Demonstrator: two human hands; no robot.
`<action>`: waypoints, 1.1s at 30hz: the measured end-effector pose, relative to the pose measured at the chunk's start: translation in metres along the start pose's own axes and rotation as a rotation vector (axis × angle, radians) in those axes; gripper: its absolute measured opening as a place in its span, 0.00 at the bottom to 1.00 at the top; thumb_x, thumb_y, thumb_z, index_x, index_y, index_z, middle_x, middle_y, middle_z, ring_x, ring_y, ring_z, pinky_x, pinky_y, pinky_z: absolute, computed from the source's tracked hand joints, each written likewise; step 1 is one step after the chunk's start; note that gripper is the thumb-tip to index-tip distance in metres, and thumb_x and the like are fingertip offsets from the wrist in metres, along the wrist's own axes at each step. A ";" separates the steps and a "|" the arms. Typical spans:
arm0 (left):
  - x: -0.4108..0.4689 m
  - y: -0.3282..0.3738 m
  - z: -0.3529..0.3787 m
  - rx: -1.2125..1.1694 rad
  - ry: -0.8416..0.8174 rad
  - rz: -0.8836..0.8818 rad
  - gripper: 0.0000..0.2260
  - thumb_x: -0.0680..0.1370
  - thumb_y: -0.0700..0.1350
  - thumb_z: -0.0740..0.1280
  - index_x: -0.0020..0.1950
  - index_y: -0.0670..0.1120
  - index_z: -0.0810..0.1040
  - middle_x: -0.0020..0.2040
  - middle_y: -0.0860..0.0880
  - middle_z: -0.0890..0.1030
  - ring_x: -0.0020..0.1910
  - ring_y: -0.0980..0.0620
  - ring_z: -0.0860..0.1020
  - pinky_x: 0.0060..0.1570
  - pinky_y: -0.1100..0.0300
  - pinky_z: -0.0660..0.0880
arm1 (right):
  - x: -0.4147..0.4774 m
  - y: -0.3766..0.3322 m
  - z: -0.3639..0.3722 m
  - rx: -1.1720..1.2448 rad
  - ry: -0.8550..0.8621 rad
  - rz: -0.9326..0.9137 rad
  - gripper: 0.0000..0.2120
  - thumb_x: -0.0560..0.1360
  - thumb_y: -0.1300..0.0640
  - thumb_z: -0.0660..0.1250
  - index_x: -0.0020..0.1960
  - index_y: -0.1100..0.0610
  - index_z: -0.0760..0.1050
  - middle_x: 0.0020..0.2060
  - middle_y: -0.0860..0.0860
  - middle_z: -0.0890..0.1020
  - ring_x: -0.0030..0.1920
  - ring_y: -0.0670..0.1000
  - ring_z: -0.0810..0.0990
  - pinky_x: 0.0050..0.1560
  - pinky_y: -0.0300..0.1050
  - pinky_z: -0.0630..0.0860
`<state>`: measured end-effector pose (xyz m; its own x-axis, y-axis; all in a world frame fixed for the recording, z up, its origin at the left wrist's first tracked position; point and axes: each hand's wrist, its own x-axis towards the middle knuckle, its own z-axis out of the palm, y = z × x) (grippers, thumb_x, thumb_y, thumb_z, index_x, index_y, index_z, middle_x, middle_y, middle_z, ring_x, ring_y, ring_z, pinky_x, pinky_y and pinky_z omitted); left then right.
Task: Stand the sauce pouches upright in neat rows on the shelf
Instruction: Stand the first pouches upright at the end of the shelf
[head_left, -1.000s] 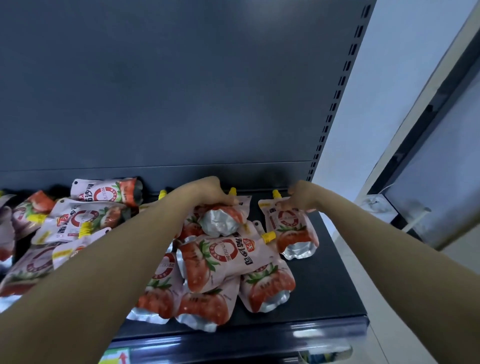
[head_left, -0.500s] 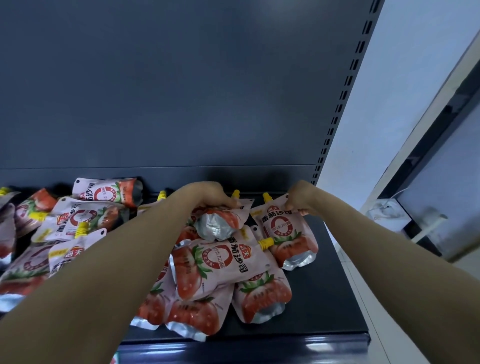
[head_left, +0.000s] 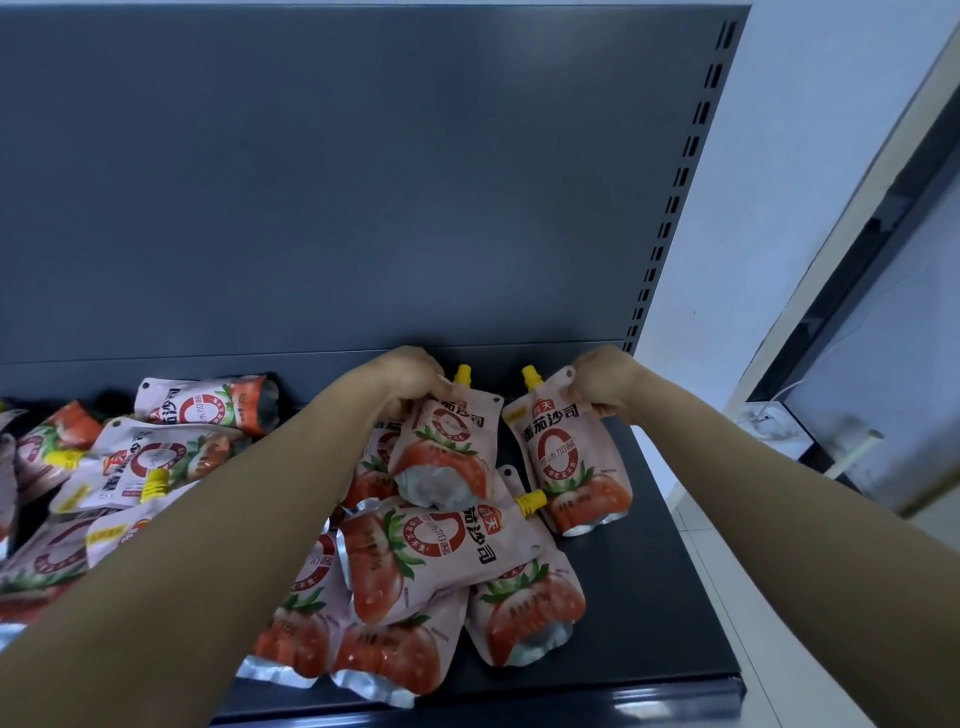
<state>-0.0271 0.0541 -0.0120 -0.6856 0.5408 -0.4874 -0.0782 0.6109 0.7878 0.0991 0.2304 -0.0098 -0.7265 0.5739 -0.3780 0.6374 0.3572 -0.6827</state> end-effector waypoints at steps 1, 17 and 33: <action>0.000 0.001 -0.001 -0.035 0.007 0.018 0.16 0.73 0.33 0.69 0.59 0.36 0.72 0.42 0.42 0.80 0.41 0.44 0.80 0.46 0.47 0.79 | -0.003 -0.003 -0.002 0.018 0.024 -0.014 0.05 0.74 0.69 0.64 0.45 0.61 0.72 0.50 0.64 0.77 0.47 0.56 0.76 0.34 0.38 0.70; -0.015 0.017 -0.001 -0.292 0.182 0.369 0.10 0.70 0.31 0.70 0.35 0.46 0.81 0.31 0.50 0.83 0.37 0.50 0.80 0.42 0.58 0.78 | -0.002 -0.002 -0.020 0.561 0.288 -0.152 0.10 0.78 0.67 0.61 0.42 0.56 0.76 0.39 0.50 0.80 0.41 0.51 0.79 0.35 0.38 0.75; -0.033 0.023 0.027 -0.001 0.086 0.409 0.06 0.74 0.37 0.69 0.39 0.46 0.81 0.38 0.48 0.82 0.42 0.49 0.80 0.53 0.52 0.78 | -0.011 0.010 -0.035 0.376 0.281 -0.146 0.13 0.77 0.64 0.65 0.61 0.64 0.76 0.57 0.56 0.80 0.51 0.53 0.77 0.51 0.44 0.73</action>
<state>0.0132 0.0659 0.0115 -0.7186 0.6881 -0.1010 0.2124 0.3555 0.9102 0.1224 0.2534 0.0095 -0.6712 0.7325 -0.1136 0.3598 0.1879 -0.9139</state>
